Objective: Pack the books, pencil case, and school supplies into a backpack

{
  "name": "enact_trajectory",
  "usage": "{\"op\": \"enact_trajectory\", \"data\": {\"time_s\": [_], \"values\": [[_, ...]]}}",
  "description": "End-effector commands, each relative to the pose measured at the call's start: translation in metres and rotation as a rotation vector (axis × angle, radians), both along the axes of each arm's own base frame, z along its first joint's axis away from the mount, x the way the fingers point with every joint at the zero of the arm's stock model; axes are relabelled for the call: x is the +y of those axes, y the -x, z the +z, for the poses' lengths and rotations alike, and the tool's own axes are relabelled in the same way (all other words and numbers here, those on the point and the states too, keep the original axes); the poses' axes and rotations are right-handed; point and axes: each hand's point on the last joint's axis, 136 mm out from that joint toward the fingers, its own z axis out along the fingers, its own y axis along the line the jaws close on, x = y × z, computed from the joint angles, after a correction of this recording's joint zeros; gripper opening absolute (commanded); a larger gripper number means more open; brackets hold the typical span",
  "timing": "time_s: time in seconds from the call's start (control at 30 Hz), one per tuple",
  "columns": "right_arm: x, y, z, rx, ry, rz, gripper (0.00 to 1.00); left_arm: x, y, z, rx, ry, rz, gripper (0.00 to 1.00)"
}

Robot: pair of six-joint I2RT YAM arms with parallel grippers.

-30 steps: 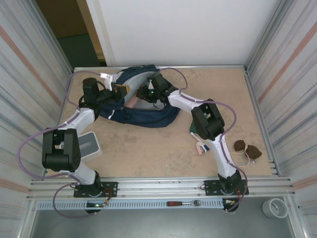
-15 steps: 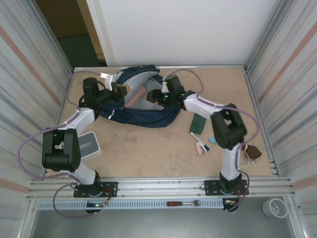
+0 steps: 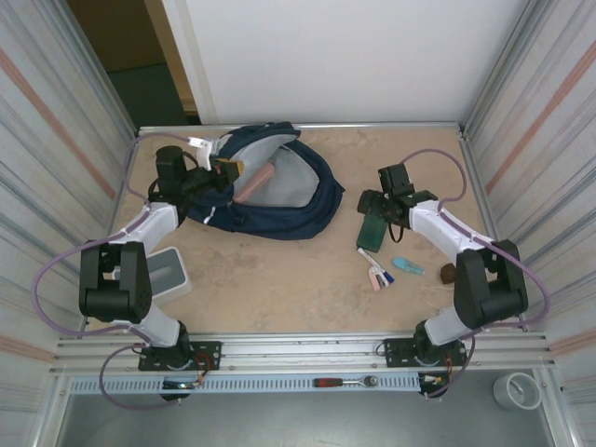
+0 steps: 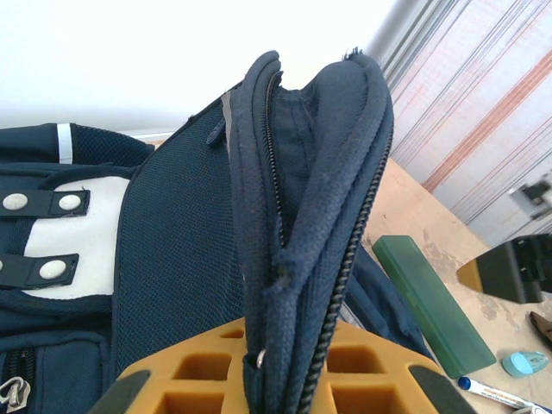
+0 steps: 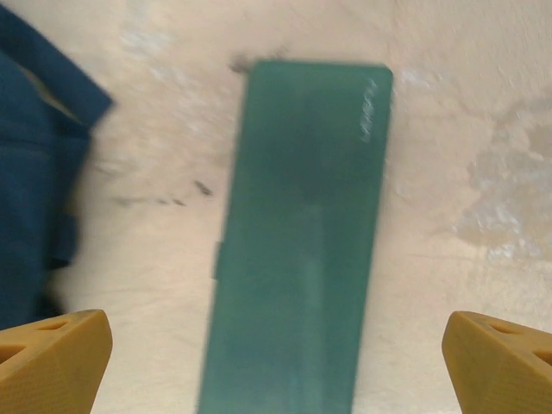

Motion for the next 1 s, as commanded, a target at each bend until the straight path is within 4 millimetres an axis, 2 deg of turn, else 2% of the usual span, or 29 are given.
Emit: {"op": "enact_trajectory", "data": {"time_s": [0.0, 0.13, 0.3, 0.4, 0.5, 0.57, 0.63, 0.73, 0.83, 0.97], "values": [[0.002, 0.002, -0.024, 0.065, 0.025, -0.002, 0.98, -0.006, -0.001, 0.019, -0.042, 0.007, -0.024, 0.12], [0.008, -0.001, -0.049, 0.122, 0.013, 0.006, 0.98, -0.007, 0.001, 0.019, -0.04, 0.005, -0.028, 0.12], [0.009, -0.003, -0.062, 0.144, 0.02, 0.008, 0.92, -0.006, -0.002, 0.017, -0.036, 0.002, -0.021, 0.12], [0.01, -0.004, -0.066, 0.152, 0.014, 0.016, 0.84, -0.007, -0.002, 0.016, -0.029, 0.006, -0.027, 0.12], [0.011, -0.006, -0.063, 0.142, 0.001, 0.027, 0.7, -0.007, -0.002, 0.015, -0.029, 0.0, -0.025, 0.12], [0.012, -0.009, -0.054, 0.12, -0.021, 0.033, 0.61, -0.007, -0.002, 0.016, -0.032, -0.002, -0.025, 0.12], [0.014, -0.013, -0.04, 0.088, -0.041, 0.038, 0.59, -0.007, -0.002, 0.016, -0.03, 0.0, -0.026, 0.12], [0.023, -0.021, -0.003, -0.008, -0.103, 0.051, 0.57, -0.007, -0.001, 0.015, -0.029, -0.003, -0.026, 0.13], [0.053, -0.03, 0.035, -0.116, -0.252, 0.108, 0.55, -0.007, -0.003, 0.014, -0.029, -0.005, -0.023, 0.13], [0.12, -0.033, 0.066, -0.165, -0.418, 0.249, 0.56, -0.007, -0.002, 0.016, -0.029, -0.003, -0.028, 0.13]]}}
